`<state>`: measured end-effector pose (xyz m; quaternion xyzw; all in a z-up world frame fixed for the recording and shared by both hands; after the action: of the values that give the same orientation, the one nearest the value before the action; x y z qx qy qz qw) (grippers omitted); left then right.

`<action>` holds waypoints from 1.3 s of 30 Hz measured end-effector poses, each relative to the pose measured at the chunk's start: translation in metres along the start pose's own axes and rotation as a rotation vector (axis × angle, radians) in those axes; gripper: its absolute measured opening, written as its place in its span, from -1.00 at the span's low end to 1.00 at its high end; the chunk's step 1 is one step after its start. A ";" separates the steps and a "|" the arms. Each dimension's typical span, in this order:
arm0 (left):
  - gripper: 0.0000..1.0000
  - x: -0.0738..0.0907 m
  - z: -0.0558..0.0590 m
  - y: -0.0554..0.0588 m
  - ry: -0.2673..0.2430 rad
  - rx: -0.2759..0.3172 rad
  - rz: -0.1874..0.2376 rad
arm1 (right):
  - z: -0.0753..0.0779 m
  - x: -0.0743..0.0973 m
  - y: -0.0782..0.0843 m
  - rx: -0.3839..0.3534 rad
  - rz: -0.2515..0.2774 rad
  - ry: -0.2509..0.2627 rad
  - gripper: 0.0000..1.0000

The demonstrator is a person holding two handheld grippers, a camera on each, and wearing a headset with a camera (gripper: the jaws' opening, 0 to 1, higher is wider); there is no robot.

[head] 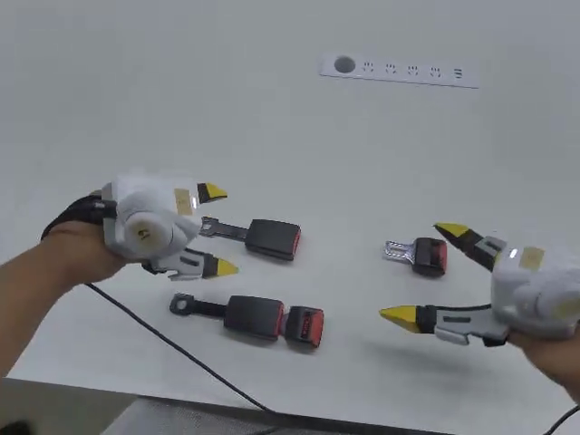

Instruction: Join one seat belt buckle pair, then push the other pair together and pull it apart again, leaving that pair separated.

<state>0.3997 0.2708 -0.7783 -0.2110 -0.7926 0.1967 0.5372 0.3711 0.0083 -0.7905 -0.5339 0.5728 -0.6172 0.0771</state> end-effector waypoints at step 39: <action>-0.29 -0.065 0.018 -0.005 0.303 -0.047 0.049 | 0.033 -0.015 0.033 0.173 -0.236 -0.173 -0.15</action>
<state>0.4043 0.2294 -0.8314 -0.2702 -0.7014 0.1568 0.6407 0.3844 -0.0128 -0.8323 -0.6399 0.4420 -0.6207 0.0990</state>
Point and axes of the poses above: the centre of the closed fingertips' face, and the gripper's own axes: x roughly backward along the fingers, z roughly to its right, y roughly out of its underside, the point moved 2 cm from there along x, roughly backward along the fingers, and after that the axes turned 14 degrees about -x, right-handed, at the moved point
